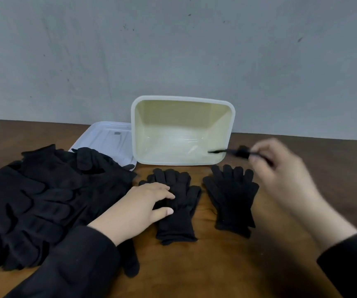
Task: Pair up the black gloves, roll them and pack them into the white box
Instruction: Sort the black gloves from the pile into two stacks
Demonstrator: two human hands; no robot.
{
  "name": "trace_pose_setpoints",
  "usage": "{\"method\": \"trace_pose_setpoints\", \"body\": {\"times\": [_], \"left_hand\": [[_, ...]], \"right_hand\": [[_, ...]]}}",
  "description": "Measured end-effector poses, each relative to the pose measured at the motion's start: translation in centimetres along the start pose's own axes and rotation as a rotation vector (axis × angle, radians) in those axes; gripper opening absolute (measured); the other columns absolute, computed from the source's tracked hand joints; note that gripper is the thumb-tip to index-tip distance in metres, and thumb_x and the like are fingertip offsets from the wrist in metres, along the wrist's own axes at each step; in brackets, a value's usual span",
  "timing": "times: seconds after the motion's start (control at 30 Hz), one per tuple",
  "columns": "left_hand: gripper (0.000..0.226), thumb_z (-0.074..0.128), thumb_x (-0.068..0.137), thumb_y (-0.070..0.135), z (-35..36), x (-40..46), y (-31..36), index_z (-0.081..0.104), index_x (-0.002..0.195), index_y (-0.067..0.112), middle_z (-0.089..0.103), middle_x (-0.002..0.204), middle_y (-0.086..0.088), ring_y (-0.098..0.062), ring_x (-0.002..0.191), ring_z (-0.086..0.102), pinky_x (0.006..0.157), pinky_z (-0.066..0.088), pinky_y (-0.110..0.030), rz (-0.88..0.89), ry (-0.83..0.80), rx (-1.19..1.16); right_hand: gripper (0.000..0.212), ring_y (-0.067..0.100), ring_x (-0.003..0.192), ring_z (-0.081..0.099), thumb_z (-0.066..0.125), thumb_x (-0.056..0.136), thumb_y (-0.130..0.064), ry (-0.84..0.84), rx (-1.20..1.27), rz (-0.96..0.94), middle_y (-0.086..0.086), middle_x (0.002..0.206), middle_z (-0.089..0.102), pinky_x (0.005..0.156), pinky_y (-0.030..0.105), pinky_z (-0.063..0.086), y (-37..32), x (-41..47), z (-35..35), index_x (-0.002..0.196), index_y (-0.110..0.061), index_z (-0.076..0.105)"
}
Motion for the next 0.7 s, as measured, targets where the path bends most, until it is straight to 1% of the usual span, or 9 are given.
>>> {"method": "trace_pose_setpoints", "body": {"times": [0.03,0.1,0.13,0.2,0.23,0.3,0.43,0.6,0.7], "left_hand": [[0.042,0.056,0.096,0.048,0.1,0.0,-0.1,0.052,0.137,0.042,0.034,0.154,0.022,-0.001,0.144,0.026,0.12,0.021,-0.029,-0.003,-0.006,-0.001],[0.044,0.056,0.095,0.05,0.1,0.0,-0.1,0.051,0.138,0.042,0.033,0.155,0.022,-0.001,0.145,0.025,0.12,0.02,-0.03,-0.004,-0.011,-0.002],[0.045,0.056,0.095,0.051,0.1,0.0,0.0,0.05,0.138,0.042,0.032,0.155,0.021,-0.002,0.145,0.024,0.12,0.019,-0.029,-0.003,-0.013,0.0],[0.047,0.056,0.095,0.051,0.1,0.0,0.1,0.049,0.14,0.041,0.031,0.156,0.021,-0.002,0.145,0.024,0.12,0.018,-0.029,-0.004,-0.019,0.007],[0.047,0.056,0.094,0.052,0.1,0.0,0.1,0.049,0.14,0.041,0.03,0.156,0.021,-0.002,0.145,0.024,0.119,0.017,-0.028,-0.003,-0.019,0.01],[0.048,0.057,0.094,0.052,0.2,0.0,0.1,0.048,0.14,0.041,0.03,0.157,0.021,-0.002,0.145,0.024,0.119,0.018,-0.028,-0.001,-0.016,0.007],[0.049,0.055,0.095,0.051,0.3,0.0,0.2,0.047,0.142,0.04,0.03,0.157,0.019,-0.003,0.146,0.023,0.119,0.017,-0.028,0.012,-0.013,0.023],[0.041,0.046,0.103,0.038,0.2,0.3,1.0,0.049,0.144,0.032,0.038,0.156,0.011,-0.005,0.144,0.027,0.12,0.018,-0.028,0.08,0.086,0.055],[0.032,0.045,0.104,0.022,-1.4,0.0,1.3,0.061,0.131,0.024,0.058,0.137,0.008,-0.009,0.128,0.049,0.111,0.033,-0.028,0.082,0.24,-0.004]], "right_hand": [[0.015,-0.015,0.074,0.06,0.06,0.096,-0.021,-0.093,-0.026,0.004,-0.034,0.087,0.067,0.061,0.008,0.047,0.9,-1.9,1.6,0.098,-0.037,0.059],[0.017,-0.02,0.116,0.05,0.059,0.096,-0.028,-0.304,-0.113,0.016,-0.035,0.117,0.063,0.097,0.02,0.051,3.1,-5.2,4.7,0.099,-0.043,0.055],[0.015,-0.019,0.129,0.038,0.058,0.097,-0.03,-0.389,-0.165,-0.001,-0.034,0.129,0.057,0.112,0.028,0.041,3.9,-6.5,5.9,0.098,-0.043,0.052],[0.007,-0.023,0.137,0.019,0.055,0.098,-0.035,-0.448,-0.205,-0.045,-0.037,0.139,0.045,0.124,0.03,0.017,4.8,-7.9,6.9,0.096,-0.04,0.05],[0.003,-0.024,0.137,0.015,0.053,0.098,-0.039,-0.448,-0.193,-0.053,-0.038,0.14,0.042,0.125,0.028,0.008,4.8,-8.1,6.9,0.096,-0.039,0.051],[0.011,-0.023,0.138,0.018,0.049,0.097,-0.046,-0.415,-0.169,-0.073,-0.035,0.139,0.045,0.125,0.03,0.004,4.6,-8.1,6.7,0.092,-0.039,0.055],[0.02,-0.013,0.138,0.033,0.047,0.098,-0.041,-0.29,-0.214,-0.18,-0.024,0.134,0.058,0.125,0.04,0.015,3.0,-7.6,6.1,0.096,-0.038,0.066],[0.028,-0.012,0.124,0.05,0.049,0.096,-0.037,-0.204,-0.064,-0.26,-0.029,0.122,0.062,0.109,0.015,0.038,-2.2,-6.6,7.9,0.115,-0.035,0.07],[0.029,-0.012,0.119,0.052,0.051,0.098,-0.029,-0.259,-0.039,-0.28,-0.026,0.122,0.062,0.103,0.006,0.036,-3.9,-6.0,11.5,0.122,-0.032,0.067]]}}
Point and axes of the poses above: each hand's wrist, its own x-axis towards the middle knuckle, its own z-axis out of the palm, y = z × x, the point moved 7 cm from there along x, towards the middle knuckle
